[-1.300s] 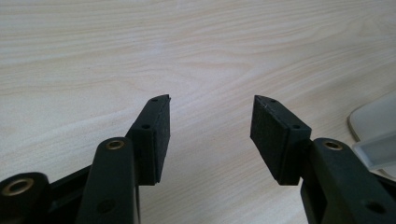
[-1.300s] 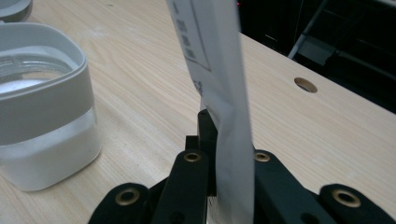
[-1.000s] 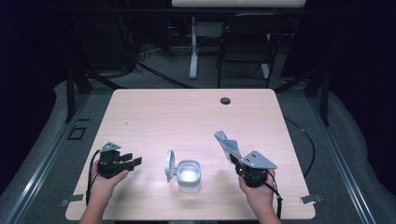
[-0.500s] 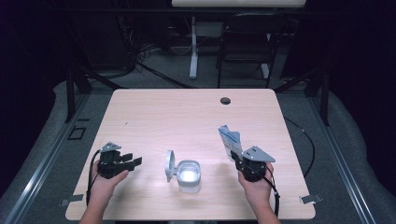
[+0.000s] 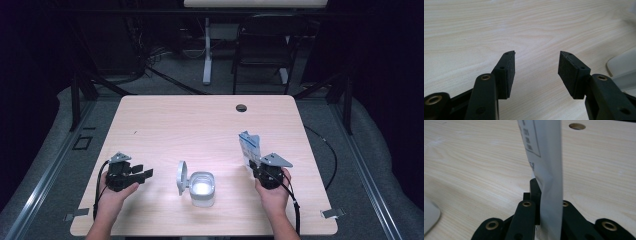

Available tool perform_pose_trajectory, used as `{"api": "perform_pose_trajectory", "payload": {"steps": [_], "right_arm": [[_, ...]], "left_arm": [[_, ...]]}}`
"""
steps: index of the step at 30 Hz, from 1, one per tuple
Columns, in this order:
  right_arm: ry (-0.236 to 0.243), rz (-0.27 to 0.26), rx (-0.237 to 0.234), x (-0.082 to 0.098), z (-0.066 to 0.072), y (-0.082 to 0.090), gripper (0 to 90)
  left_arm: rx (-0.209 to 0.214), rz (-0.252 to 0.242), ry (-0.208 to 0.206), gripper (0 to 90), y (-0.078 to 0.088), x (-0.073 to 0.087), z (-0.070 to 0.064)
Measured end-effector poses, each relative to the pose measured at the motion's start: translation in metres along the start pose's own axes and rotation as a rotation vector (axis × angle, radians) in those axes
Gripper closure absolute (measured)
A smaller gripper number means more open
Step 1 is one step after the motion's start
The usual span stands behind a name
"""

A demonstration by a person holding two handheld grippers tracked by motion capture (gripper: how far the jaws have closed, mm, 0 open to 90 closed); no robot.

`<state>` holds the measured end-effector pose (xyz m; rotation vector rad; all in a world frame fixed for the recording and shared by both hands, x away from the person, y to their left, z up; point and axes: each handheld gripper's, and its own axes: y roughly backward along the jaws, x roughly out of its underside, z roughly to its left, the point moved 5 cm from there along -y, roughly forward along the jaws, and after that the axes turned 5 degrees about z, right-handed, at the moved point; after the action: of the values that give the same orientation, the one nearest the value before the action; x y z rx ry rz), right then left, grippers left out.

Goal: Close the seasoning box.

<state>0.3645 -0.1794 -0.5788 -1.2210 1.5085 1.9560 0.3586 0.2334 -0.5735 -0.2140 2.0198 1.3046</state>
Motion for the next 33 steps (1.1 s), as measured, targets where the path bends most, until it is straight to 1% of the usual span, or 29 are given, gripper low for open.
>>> {"api": "perform_pose_trajectory", "payload": {"steps": [1,3,5,8,15,16,22,23,26,27,30,31,33], "right_arm": [[-0.007,0.014,0.003,0.0034,-0.0017,-0.0024,90.0],[-0.014,0.011,0.002,0.0049,-0.0023,-0.0042,90.0],[-0.011,0.023,0.007,0.0067,-0.0035,-0.0060,90.0],[-0.010,0.017,0.002,0.0057,-0.0032,-0.0068,89.9],[-0.012,0.023,-0.001,0.0067,-0.0031,-0.0093,89.9],[-0.014,0.019,-0.002,0.0066,-0.0027,-0.0098,89.9],[-0.005,0.032,-0.001,0.0081,-0.0036,-0.0111,89.6],[-0.006,0.032,-0.004,0.0080,-0.0035,-0.0110,89.5],[0.004,0.037,-0.007,0.0079,-0.0028,-0.0101,88.4],[0.011,0.040,-0.004,0.0084,-0.0031,-0.0092,87.4],[0.011,0.041,0.005,0.0089,-0.0038,-0.0085,86.2],[0.002,0.026,0.000,0.0088,-0.0030,-0.0099,85.7],[0.022,0.051,0.011,0.0100,-0.0042,-0.0078,84.7]], "left_arm": [[-0.001,-0.008,0.001,48.1,-0.0011,-0.0003,-0.0006],[-0.001,-0.005,0.002,48.1,-0.0012,-0.0002,-0.0006],[-0.003,-0.004,-0.001,48.1,-0.0016,-0.0003,0.0000],[0.000,0.003,-0.006,48.1,-0.0007,-0.0004,0.0005],[0.002,0.005,-0.005,48.1,-0.0005,-0.0005,0.0006],[-0.001,-0.006,-0.004,48.1,-0.0014,-0.0009,0.0004],[-0.003,-0.004,-0.004,48.1,-0.0010,-0.0007,0.0005],[-0.001,0.005,-0.007,48.1,-0.0001,-0.0005,0.0008],[0.000,0.004,-0.004,48.1,0.0001,-0.0006,0.0007],[0.001,0.002,-0.006,48.1,-0.0001,-0.0009,0.0007],[-0.002,-0.007,-0.005,48.1,-0.0010,-0.0010,0.0003],[-0.001,-0.008,-0.004,48.1,-0.0010,-0.0011,0.0001],[-0.001,-0.009,-0.003,48.1,-0.0008,-0.0011,0.0002]]}}
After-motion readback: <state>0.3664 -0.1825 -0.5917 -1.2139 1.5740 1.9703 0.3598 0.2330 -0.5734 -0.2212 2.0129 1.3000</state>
